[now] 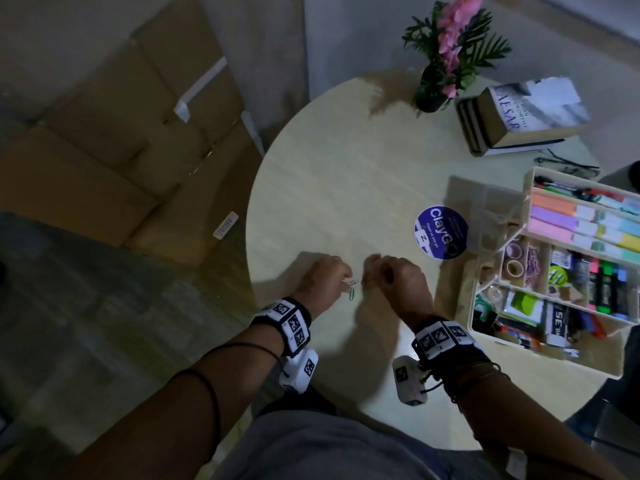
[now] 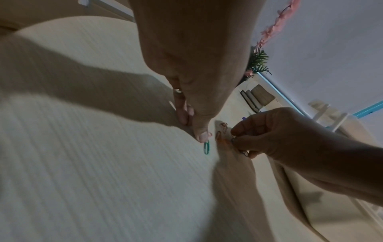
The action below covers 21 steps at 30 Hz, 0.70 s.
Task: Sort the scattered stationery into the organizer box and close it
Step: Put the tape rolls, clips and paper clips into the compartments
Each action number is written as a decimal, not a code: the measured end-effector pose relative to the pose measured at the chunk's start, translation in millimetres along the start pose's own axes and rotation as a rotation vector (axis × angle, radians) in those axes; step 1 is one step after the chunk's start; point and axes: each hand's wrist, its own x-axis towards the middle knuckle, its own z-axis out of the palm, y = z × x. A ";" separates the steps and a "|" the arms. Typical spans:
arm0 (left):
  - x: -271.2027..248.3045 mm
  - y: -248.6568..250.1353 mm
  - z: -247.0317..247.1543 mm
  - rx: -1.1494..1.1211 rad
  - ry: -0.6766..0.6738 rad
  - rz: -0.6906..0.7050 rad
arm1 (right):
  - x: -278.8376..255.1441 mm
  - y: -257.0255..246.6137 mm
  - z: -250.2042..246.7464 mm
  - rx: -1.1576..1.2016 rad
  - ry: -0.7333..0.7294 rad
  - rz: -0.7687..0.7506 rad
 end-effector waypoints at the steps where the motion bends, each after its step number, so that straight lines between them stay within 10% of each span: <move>1: 0.7 2.0 2.5 0.001 0.031 0.013 | -0.2 1.2 -0.7 -0.007 0.000 0.009; 21: -9.7 30.5 18.8 0.117 -0.013 0.006 | -57.8 11.5 -31.1 0.151 0.013 0.047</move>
